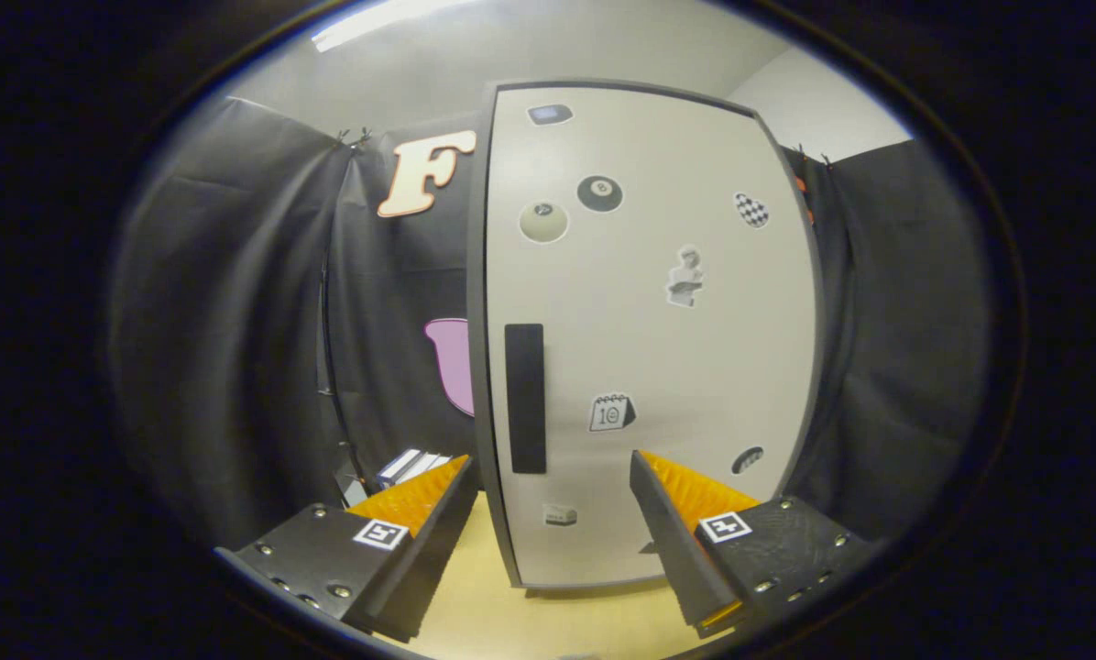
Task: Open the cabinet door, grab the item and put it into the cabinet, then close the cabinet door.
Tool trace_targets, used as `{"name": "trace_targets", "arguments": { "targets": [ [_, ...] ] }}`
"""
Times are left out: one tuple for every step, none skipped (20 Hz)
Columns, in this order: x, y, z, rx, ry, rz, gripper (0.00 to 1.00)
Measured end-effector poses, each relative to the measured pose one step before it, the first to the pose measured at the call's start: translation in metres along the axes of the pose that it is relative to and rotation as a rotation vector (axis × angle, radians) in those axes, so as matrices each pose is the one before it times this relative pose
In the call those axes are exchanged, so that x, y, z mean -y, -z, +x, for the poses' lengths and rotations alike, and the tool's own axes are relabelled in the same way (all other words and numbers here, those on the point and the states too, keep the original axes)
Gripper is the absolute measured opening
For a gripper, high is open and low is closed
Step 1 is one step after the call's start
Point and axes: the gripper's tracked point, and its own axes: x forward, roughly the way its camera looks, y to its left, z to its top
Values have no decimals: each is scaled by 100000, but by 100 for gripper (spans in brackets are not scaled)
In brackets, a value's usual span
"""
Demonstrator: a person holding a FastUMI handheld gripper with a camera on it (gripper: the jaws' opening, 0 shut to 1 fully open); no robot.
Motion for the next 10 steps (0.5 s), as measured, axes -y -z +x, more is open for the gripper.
{"name": "trace_targets", "arguments": {
  "targets": [
    [-239,-98,1204,156,-309,276,99],
    [-224,-45,1146,-36,-1,294,99],
    [-200,19,1033,52,74,390,99],
    [-309,22,936,-23,-312,865,99],
    [-244,83,846,-78,13,982,99],
    [-81,10,715,30,168,542,99],
    [-79,-112,527,703,633,85,91],
    [-72,-151,578,127,-65,-130,84],
    [-213,284,492,-312,-230,-506,76],
    [148,-241,-155,526,1176,-707,76]
  ]
}}
